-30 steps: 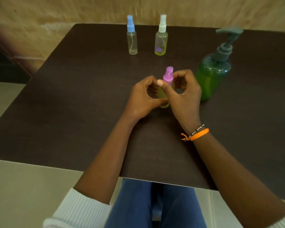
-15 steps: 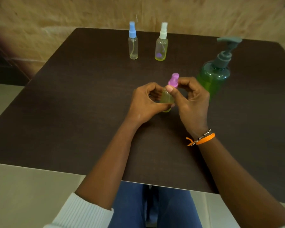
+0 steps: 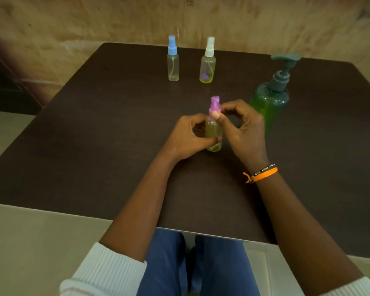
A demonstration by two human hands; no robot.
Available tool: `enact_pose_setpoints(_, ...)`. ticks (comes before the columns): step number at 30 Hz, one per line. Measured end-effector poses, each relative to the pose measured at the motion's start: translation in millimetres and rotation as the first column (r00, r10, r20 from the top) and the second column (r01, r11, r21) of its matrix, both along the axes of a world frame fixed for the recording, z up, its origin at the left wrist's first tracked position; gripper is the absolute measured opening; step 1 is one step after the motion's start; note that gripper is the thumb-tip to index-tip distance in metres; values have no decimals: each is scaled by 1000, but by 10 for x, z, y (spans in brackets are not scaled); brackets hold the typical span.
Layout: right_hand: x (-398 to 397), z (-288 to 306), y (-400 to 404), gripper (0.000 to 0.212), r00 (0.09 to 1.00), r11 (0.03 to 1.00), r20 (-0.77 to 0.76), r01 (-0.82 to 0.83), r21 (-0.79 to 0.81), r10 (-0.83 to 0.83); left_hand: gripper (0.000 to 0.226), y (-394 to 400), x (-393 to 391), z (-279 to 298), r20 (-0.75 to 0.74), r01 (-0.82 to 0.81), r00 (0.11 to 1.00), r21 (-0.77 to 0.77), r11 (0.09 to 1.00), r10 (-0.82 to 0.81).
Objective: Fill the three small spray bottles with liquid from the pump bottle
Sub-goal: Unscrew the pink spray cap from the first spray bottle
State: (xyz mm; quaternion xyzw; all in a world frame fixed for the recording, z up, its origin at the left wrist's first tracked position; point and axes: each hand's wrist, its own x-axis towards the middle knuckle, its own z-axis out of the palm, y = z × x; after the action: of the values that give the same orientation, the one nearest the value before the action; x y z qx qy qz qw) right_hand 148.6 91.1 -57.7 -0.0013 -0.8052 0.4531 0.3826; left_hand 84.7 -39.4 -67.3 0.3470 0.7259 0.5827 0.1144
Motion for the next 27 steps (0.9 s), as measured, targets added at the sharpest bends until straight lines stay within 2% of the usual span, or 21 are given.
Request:
enact_pose_setpoints(3,-13,1,23,23,990,969,-60,134,208,-124,23,50,-14,-6,-170,-64,984,-17,998,60)
enact_pose_setpoints(5,-14,2,7,29,988,958,-32,155,242,-152,21,68,-15,-13,-261,-111,960,-35,993,98)
enact_pose_setpoints(10,-15,42,-127,57,950,976,230,215,11,-212,29,71,20,-56,-260,-147,957,-41,988,131)
enact_pose_setpoints(12,-50,58,-151,63,947,972,258,220,-87,-191,24,68,64,-31,-176,-130,977,-43,991,120)
enact_pose_setpoints(15,-66,75,-130,50,975,981,218,87,-174,-47,11,53,107,27,66,-6,998,-20,1000,7)
enact_pose_setpoints(18,-36,92,-96,45,979,981,191,-32,-191,69,19,19,104,71,187,105,978,-53,993,-94)
enact_pose_setpoints(21,13,129,-91,53,966,971,182,-147,-190,181,24,-17,114,84,277,237,934,-12,971,-224)
enact_pose_setpoints(23,44,163,-96,57,948,954,177,-232,-189,265,20,-49,133,111,359,375,857,55,925,-369)
enact_pose_setpoints(26,69,183,-106,49,901,903,166,-359,-236,401,13,-112,134,164,589,539,603,196,819,-538)
enact_pose_setpoints(27,64,185,-94,45,900,904,169,-361,-228,402,16,-115,143,171,597,542,585,216,812,-549)
